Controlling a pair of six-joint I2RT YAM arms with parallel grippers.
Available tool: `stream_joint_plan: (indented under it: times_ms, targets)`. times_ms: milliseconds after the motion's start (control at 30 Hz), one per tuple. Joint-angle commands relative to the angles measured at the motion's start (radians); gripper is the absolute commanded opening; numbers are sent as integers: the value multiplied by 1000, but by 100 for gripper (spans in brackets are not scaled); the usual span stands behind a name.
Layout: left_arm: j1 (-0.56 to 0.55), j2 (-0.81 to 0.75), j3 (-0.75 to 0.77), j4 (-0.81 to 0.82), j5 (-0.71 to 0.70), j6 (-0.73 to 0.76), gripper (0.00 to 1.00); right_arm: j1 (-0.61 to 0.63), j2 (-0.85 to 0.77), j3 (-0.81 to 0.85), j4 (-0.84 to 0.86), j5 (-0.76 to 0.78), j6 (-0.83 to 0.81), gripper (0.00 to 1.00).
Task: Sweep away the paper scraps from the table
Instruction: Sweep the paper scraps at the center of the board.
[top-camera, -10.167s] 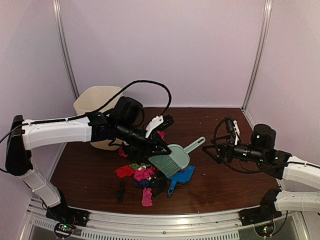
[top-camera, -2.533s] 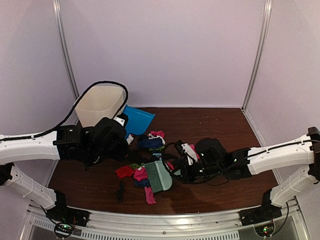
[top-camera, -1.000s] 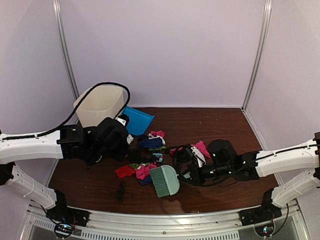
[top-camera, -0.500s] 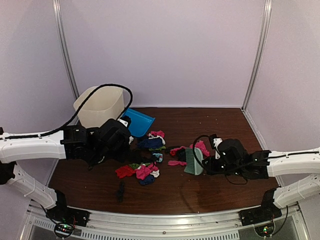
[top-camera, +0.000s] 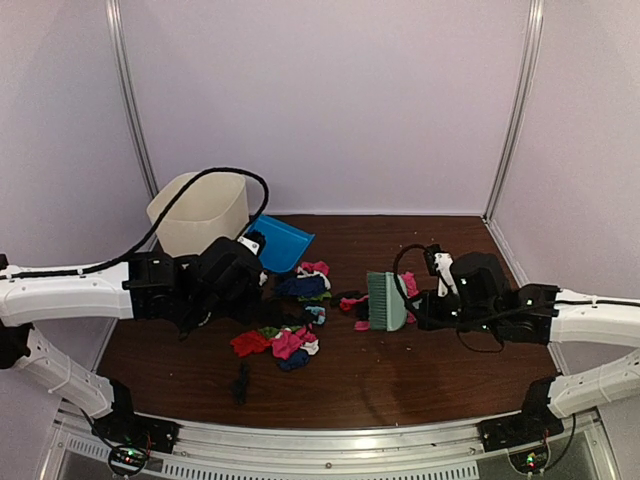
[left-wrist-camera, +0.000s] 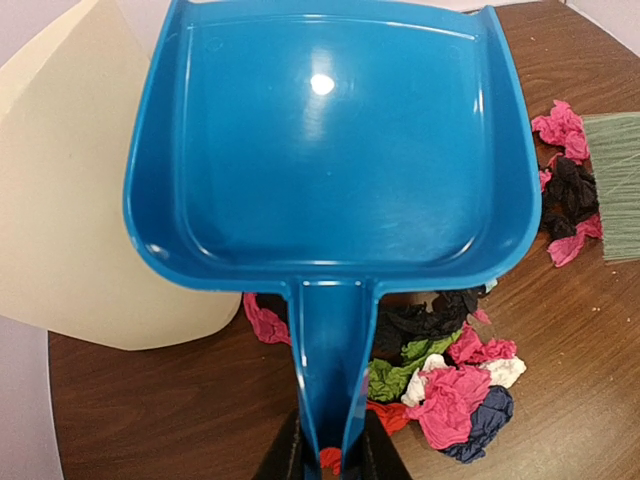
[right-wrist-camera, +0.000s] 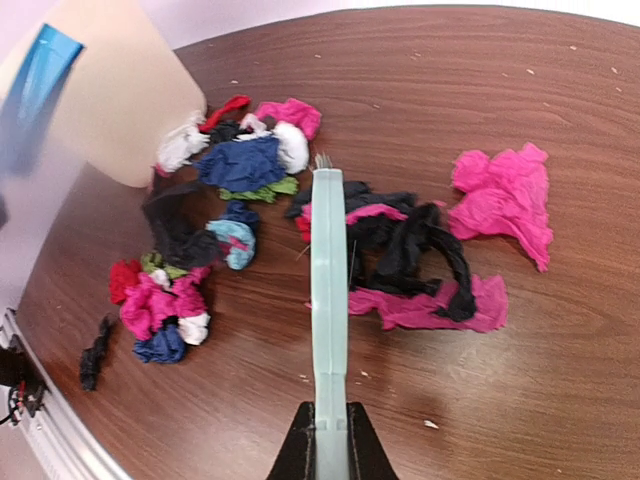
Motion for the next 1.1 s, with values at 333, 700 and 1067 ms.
stream_joint_plan:
  times_ms: [333,700,1067]
  targets:
    - [6,-41,-85,140,2,74,0,-9,320,255,186,5,41,0]
    - [6,-61,-121,141,31,92,0,-108,566,302,275,-81,69,0]
    - [5,-71,-130,166,100,116,0,-156,315,95,107,63,56,0]
